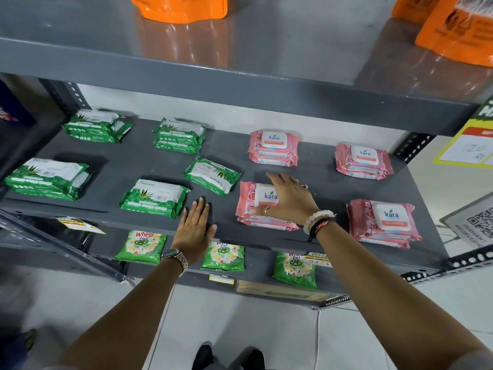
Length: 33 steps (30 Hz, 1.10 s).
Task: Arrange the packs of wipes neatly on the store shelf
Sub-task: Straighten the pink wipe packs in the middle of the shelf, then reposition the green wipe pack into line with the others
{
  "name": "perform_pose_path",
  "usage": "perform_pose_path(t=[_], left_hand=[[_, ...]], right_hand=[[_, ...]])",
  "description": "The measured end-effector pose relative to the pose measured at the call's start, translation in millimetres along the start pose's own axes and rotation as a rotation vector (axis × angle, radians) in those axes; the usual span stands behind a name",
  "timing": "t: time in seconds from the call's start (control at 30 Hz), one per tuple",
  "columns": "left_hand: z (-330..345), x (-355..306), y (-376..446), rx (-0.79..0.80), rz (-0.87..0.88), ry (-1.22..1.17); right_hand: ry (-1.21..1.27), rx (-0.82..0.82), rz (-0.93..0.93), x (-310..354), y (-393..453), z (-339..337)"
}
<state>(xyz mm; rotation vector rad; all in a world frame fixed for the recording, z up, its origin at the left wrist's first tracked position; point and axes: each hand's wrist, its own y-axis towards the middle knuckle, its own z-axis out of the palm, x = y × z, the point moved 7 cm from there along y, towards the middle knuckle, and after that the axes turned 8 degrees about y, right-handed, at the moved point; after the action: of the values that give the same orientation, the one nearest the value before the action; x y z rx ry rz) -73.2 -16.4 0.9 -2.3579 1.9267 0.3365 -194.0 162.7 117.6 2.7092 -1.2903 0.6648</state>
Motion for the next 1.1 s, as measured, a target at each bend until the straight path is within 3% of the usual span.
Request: perform_pose_path(t=[0.13, 0.27, 0.4, 0.57, 0.73, 0.9, 1.0, 1.1], left_hand=[[-35, 20, -10, -0.127, 0.001, -0.197], [-76, 80, -21, -0.254, -0.038, -0.166], [-89, 162, -28, -0.216, -0.152, -0.097], [-79, 226, -32, -0.079, -0.169, -0.137], [-64, 241, -29, -0.014, -0.021, -0.062], [-59, 242, -30, -0.008, 0.017, 0.051], [-60, 238, -33, -0.020, 0.012, 0.075], [-61, 238, -33, -0.027, 0.008, 0.065]], right_hand=[[-0.004, -0.088, -0.071, 29, 18, -12], [-0.043, 0.001, -0.055, 66, 59, 3], [-0.085, 0.122, 0.032, 92, 106, 41], [-0.076, 0.101, 0.164, 105, 137, 72], [-0.065, 0.093, 0.271, 100, 144, 83], [0.019, -0.064, 0.288, 120, 139, 73], [0.121, -0.117, 0.228, 155, 132, 66], [0.137, -0.030, 0.120, 196, 124, 78]])
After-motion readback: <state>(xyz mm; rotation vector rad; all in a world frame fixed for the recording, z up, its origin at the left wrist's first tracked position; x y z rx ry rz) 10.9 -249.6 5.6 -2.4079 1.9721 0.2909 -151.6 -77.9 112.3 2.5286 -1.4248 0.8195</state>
